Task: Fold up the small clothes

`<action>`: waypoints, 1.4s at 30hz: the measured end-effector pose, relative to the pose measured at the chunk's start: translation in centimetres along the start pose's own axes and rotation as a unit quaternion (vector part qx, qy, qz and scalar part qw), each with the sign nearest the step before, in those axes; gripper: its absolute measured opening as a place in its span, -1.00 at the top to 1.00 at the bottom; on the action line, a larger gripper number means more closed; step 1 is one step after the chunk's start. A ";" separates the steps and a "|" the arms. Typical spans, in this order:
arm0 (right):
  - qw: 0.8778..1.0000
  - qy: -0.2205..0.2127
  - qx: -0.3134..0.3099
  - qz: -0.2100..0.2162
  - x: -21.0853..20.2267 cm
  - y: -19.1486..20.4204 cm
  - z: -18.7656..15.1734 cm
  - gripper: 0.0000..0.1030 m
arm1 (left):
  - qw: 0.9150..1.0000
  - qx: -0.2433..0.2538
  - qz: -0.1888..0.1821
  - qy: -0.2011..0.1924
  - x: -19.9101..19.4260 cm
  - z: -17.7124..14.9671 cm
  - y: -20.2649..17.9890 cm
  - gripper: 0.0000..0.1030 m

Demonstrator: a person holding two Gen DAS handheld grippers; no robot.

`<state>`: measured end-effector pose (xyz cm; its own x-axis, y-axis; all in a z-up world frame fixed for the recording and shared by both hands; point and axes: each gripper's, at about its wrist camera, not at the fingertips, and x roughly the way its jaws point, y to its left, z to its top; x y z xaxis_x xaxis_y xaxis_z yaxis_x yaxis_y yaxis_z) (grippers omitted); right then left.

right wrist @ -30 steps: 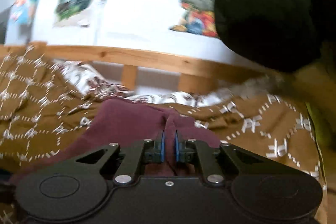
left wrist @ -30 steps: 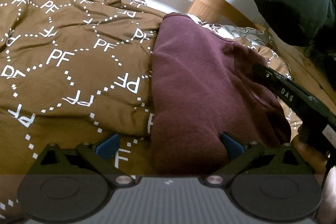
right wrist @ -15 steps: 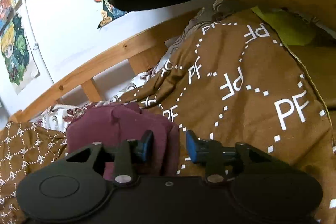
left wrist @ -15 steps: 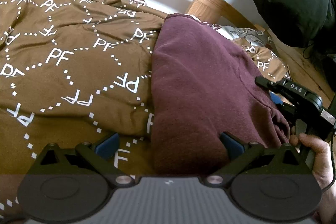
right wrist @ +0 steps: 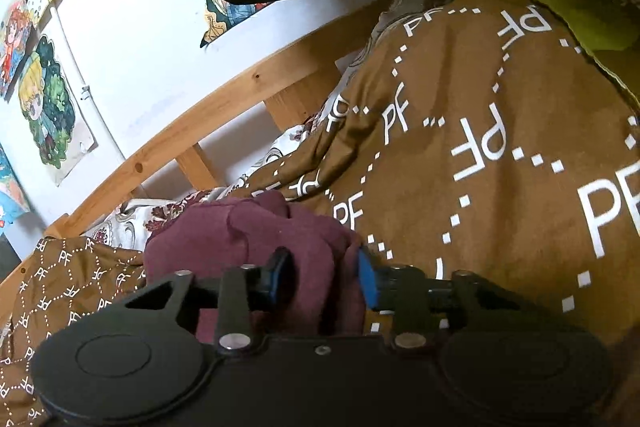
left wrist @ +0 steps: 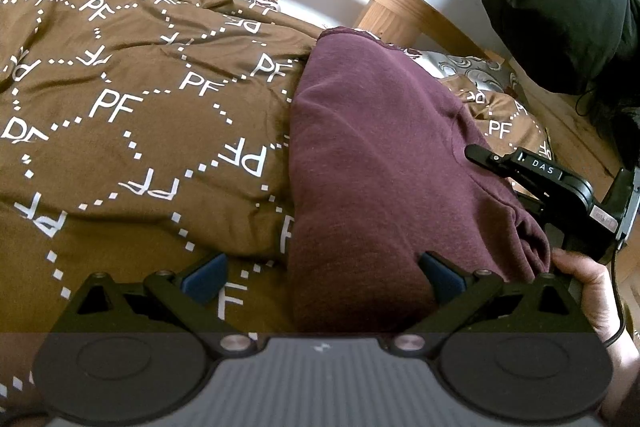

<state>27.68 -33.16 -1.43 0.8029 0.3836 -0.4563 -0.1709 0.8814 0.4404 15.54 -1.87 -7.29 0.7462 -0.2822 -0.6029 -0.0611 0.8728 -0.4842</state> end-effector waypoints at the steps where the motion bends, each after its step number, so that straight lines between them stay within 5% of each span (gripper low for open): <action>1: 1.000 0.000 0.001 0.001 0.0 -0.1 0.0 0.26 | 1.000 0.000 -0.001 0.000 0.0 0.0 0.0 -1.00; 25: 1.000 0.000 -0.002 0.001 0.0 -0.3 -0.3 0.25 | 1.000 -0.001 -0.001 0.000 0.0 0.0 0.1 -1.00; 34: 1.000 -0.003 0.003 0.017 -0.3 0.2 -0.3 -0.12 | 0.999 -0.016 -0.040 -0.001 -0.7 1.4 0.5 -0.99; 39: 1.000 -0.001 -0.001 0.017 -0.2 0.3 -0.3 -0.21 | 0.998 0.006 -0.065 0.024 0.9 3.1 -0.1 -0.99; 42: 1.000 -0.002 0.006 0.018 -0.2 0.2 -0.2 -0.21 | 0.995 0.021 -0.058 0.075 2.8 3.9 -0.5 -0.99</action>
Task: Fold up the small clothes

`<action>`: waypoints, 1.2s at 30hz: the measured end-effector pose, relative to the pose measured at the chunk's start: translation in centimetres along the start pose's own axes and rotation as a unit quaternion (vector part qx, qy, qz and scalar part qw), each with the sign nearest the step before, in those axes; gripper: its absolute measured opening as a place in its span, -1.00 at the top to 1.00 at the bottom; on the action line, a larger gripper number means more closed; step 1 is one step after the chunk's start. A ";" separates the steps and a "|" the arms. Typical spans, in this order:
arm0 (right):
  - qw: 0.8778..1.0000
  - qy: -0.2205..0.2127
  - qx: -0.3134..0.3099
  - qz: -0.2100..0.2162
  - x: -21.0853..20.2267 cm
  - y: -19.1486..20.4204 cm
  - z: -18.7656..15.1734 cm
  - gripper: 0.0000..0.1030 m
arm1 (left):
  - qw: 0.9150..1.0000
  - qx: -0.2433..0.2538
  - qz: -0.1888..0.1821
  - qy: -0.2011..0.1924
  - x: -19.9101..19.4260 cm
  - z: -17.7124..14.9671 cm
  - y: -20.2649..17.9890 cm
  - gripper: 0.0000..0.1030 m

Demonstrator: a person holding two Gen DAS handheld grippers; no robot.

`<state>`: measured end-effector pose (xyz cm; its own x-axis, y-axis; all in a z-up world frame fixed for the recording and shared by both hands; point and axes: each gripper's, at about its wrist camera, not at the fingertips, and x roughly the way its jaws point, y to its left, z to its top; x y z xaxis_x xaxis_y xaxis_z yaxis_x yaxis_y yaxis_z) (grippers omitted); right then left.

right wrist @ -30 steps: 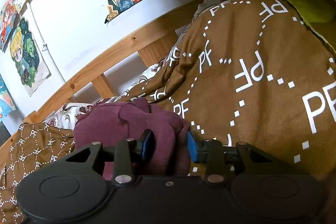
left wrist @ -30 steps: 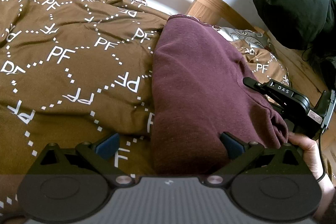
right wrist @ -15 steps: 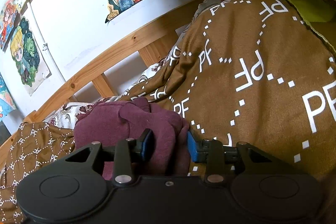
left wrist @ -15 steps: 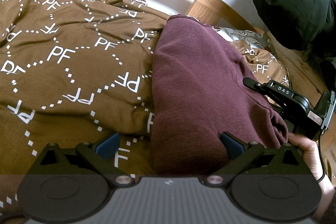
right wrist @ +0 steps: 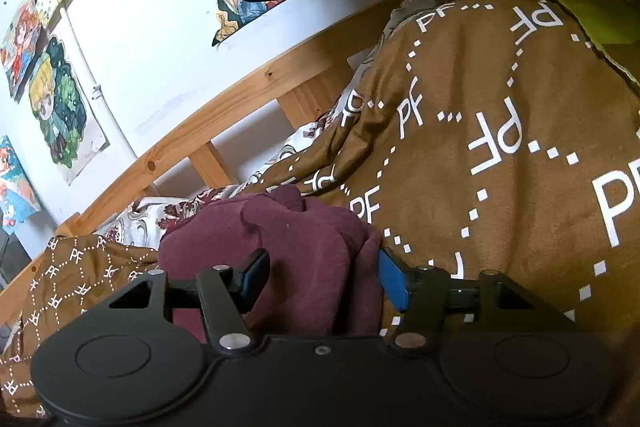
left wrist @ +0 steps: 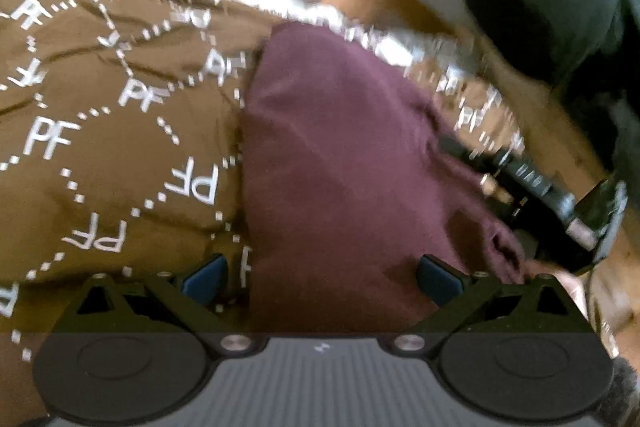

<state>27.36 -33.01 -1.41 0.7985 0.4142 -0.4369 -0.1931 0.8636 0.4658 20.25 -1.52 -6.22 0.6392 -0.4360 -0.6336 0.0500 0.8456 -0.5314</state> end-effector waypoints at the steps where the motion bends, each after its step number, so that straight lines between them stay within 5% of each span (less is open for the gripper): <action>1: 1.000 0.000 0.001 0.001 0.0 0.0 0.0 -0.21 | 1.000 0.001 -0.003 0.009 0.3 0.1 0.1 -0.99; 4: 1.000 0.000 0.001 0.004 0.0 -0.1 0.0 -0.21 | 1.000 0.008 -0.014 0.014 0.4 0.3 0.1 -0.95; 10: 1.000 0.002 -0.003 -0.005 0.0 0.1 -0.1 -0.09 | 0.999 0.007 -0.033 0.029 0.2 0.6 0.2 -0.53; 17: 1.000 0.004 0.016 0.016 -0.2 0.8 0.2 0.61 | 0.999 0.009 -0.039 0.004 -2.0 1.1 -0.3 0.12; 29: 0.996 -0.045 -0.033 0.066 -4.5 7.4 1.0 0.67 | 0.979 0.164 -0.049 -0.112 -9.8 1.0 -3.0 0.19; 36: 0.992 -0.044 -0.079 0.094 -2.0 13.0 1.4 0.68 | 0.967 0.198 0.003 -0.159 -11.9 1.7 -0.8 0.19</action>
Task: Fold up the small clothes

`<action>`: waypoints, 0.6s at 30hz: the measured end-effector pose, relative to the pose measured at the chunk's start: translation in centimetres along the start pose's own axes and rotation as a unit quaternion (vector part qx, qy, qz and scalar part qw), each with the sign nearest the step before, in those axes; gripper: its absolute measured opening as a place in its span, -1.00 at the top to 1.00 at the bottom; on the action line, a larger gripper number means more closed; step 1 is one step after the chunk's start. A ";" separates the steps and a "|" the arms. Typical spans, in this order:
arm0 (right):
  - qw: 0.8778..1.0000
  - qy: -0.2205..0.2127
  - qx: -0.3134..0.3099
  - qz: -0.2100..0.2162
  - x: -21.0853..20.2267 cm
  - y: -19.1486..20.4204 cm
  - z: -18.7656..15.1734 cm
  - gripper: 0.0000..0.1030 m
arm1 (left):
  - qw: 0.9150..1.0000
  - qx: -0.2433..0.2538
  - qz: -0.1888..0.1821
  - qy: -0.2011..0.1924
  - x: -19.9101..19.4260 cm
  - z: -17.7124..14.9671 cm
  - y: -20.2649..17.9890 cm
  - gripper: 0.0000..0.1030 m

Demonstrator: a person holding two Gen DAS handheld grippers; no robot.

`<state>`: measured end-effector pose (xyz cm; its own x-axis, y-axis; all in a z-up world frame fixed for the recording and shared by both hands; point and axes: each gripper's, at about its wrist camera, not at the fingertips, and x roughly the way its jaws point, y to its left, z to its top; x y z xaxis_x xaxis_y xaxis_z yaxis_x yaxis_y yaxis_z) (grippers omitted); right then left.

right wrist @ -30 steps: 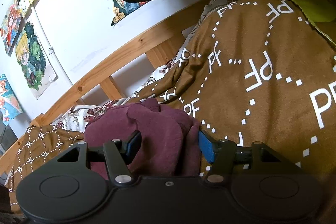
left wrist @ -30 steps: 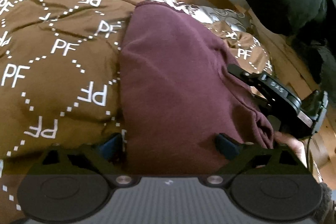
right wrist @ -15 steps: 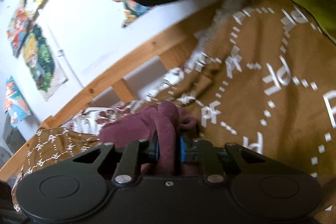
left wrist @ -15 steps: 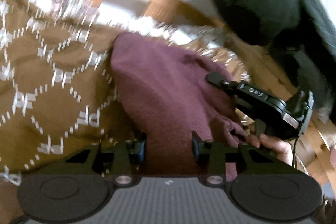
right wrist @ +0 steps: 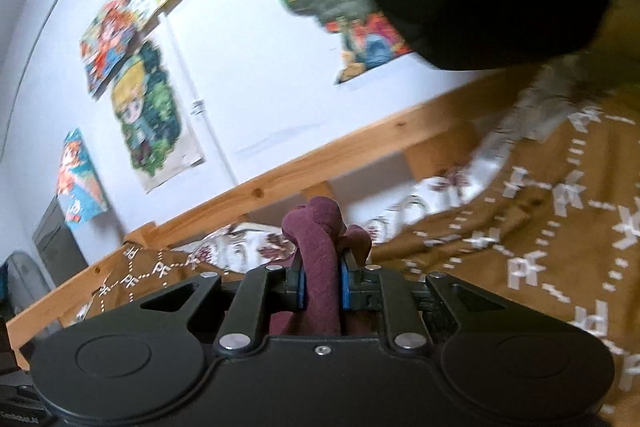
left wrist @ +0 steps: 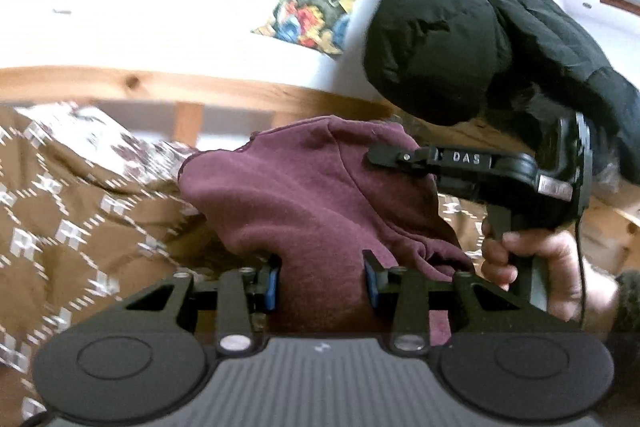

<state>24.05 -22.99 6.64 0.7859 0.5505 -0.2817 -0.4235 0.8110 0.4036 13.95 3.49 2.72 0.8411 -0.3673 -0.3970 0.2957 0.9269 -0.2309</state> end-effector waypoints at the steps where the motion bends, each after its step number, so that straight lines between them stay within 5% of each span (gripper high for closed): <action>1: 1.000 0.001 -0.004 0.005 0.8 0.5 0.2 0.68 | 1.000 0.008 0.011 -0.008 -0.3 0.2 0.6 0.19; 5: 0.999 0.002 -0.015 0.028 4.7 2.5 0.8 0.68 | 0.999 0.005 0.050 -0.020 -0.3 0.8 3.3 0.17; 8: 0.999 0.013 -0.004 0.032 8.0 3.2 0.8 0.68 | 0.996 -0.041 0.076 -0.006 1.0 0.5 6.5 0.17; 12: 0.999 0.051 0.015 0.012 12.3 3.2 -0.9 0.68 | 0.989 -0.114 0.092 0.028 2.4 -0.8 9.9 0.16; 18: 0.997 0.063 0.045 -0.029 13.9 1.2 -2.7 0.55 | 0.982 -0.148 0.103 0.055 2.9 -2.0 10.7 -0.01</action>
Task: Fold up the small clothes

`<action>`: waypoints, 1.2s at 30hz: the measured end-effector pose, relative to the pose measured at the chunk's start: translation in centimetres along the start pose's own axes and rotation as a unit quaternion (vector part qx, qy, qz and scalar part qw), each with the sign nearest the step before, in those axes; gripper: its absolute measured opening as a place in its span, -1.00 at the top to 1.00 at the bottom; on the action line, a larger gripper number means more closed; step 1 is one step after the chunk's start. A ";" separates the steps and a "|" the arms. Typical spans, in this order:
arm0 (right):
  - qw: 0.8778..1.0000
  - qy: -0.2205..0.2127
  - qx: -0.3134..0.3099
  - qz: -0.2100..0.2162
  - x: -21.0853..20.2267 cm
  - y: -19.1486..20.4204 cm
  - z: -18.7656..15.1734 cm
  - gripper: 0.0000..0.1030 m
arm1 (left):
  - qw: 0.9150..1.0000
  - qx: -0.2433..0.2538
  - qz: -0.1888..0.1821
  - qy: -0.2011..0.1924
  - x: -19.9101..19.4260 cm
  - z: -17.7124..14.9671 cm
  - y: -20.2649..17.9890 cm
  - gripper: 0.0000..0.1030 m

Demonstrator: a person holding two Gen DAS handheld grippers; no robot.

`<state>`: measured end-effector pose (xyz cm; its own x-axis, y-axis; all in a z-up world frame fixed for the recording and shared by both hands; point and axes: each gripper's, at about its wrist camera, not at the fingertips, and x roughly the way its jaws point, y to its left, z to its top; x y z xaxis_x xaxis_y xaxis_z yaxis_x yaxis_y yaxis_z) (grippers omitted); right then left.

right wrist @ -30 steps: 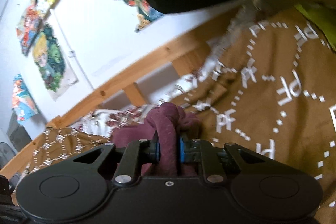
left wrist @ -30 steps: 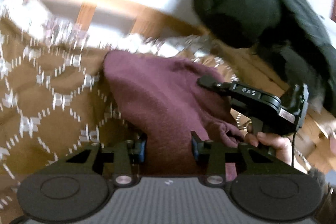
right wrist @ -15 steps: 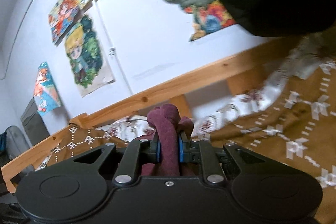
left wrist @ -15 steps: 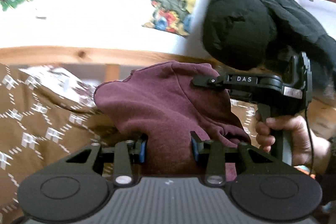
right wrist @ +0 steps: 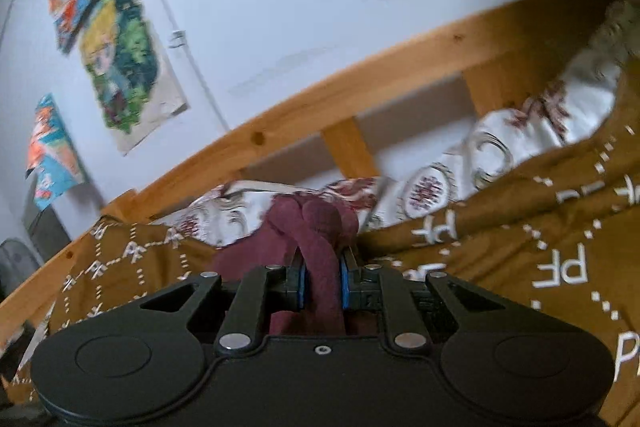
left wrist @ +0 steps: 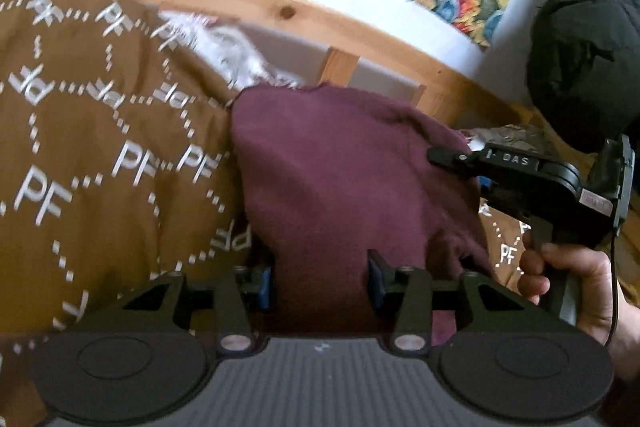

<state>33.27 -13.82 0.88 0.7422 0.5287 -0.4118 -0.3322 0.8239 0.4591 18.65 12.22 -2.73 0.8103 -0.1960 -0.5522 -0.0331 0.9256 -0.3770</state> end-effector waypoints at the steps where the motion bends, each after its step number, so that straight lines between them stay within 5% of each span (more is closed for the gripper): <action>1: 1.000 0.002 0.002 -0.013 0.0 -0.3 -0.2 0.47 | 1.000 -0.013 0.002 0.005 0.1 -0.2 0.3 -0.05; 3: 0.999 0.006 -0.005 -0.041 0.0 -0.7 -0.6 0.12 | 0.999 -0.042 0.006 0.011 0.3 -0.4 0.9 -0.18; 9: 0.996 0.009 -0.044 -0.081 -1.6 -1.0 -2.0 -0.53 | 0.997 -0.073 0.022 0.029 0.7 -0.4 1.1 -0.63; 15: 0.993 0.006 -0.091 -0.079 -5.0 0.3 -3.4 -0.87 | 0.996 -0.074 0.047 0.033 -0.3 -0.6 0.1 -0.97; 24: 0.984 -0.011 -0.164 -0.066 -10.0 3.5 -5.3 -0.98 | 0.994 -0.031 0.095 0.037 -2.2 -0.6 -2.9 -0.99; 36: 0.980 -0.071 -0.168 -0.074 -17.2 5.0 -4.6 -0.99 | 0.992 0.028 0.121 -0.034 -8.9 -1.4 -7.2 -0.99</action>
<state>16.12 -17.86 6.63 0.8626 0.3841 -0.3293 -0.3702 0.9228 0.1066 10.90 6.88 3.87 0.8199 0.0538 -0.5699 -0.1994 0.9601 -0.1963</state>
